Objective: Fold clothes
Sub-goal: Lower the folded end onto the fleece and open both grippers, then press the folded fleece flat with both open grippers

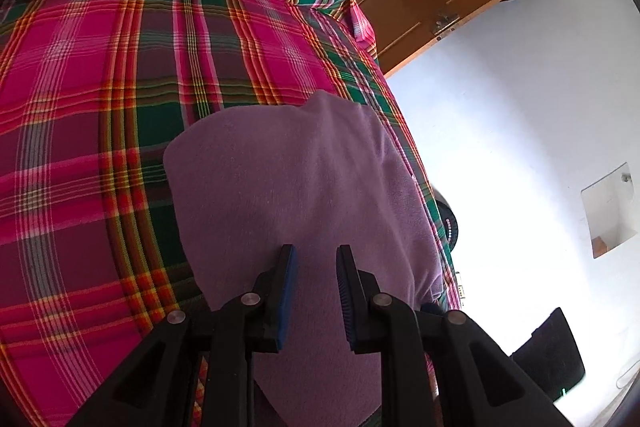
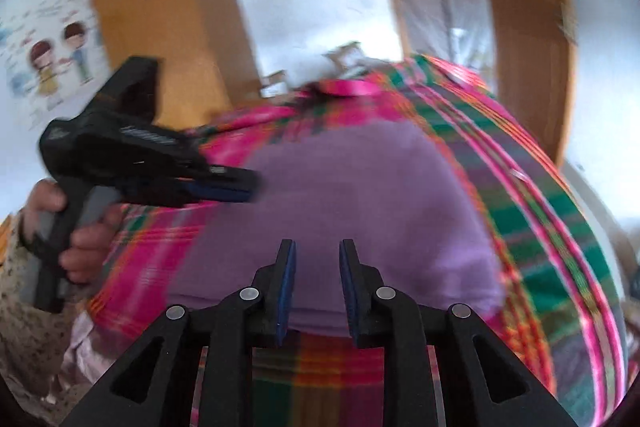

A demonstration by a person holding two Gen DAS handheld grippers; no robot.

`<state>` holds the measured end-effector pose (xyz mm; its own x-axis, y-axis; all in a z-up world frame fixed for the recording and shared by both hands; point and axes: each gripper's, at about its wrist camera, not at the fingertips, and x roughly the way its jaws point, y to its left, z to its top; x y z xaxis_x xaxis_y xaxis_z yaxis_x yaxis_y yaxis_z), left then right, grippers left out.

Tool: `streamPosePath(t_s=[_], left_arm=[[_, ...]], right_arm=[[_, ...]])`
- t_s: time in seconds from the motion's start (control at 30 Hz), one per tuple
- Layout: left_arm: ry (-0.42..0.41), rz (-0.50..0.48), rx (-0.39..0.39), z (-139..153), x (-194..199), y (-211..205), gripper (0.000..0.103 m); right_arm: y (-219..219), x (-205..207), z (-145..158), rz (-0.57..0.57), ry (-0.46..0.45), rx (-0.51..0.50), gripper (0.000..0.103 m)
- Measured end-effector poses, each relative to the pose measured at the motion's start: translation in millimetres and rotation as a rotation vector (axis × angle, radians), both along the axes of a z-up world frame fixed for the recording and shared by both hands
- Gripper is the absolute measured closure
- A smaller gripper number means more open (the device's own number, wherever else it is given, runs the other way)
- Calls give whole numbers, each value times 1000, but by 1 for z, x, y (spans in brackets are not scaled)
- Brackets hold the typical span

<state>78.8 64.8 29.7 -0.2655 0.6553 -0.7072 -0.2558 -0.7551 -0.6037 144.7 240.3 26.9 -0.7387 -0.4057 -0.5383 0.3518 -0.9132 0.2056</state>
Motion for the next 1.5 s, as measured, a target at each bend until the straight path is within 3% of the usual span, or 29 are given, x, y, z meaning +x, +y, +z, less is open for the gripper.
streamPosePath(t_s=[0.17,0.37,0.43,0.63,0.77,0.87,0.97,1.03,1.2,1.37,1.5], left_arm=[[-17,0,24,-6,-5,-4,82],[-18,-15,36,-12,-13,-2,83],[-18,-15,41,-14,-14,-3,87],[-12,-15,37,-6,-15,-8,88],[34,-1,-12,8,-20,-10,88],[50,-1,-29,12,-29,-10,87],[52,18,-61,6,-37,-11,88],[34,26,-34,-1,-39,-14,89],[16,27,-36,-12,-41,-17,96],[32,19,-2,-17,-39,-21,96],[39,13,-41,-12,-38,-15,96]], right_arm=[[-32,-3,-17,106,-52,50,79],[-41,1,-37,105,-69,134,81],[-40,0,-39,111,-74,133,81],[-43,0,-24,101,-67,176,82],[-46,-6,-8,117,-14,125,82],[-55,-16,-12,138,-35,135,82],[-60,-19,-17,149,-41,134,82],[-61,-19,-20,157,-47,141,81],[-68,-17,-25,184,-42,238,80],[-59,-19,-29,179,-61,194,79],[-57,-21,-25,167,-66,197,79]])
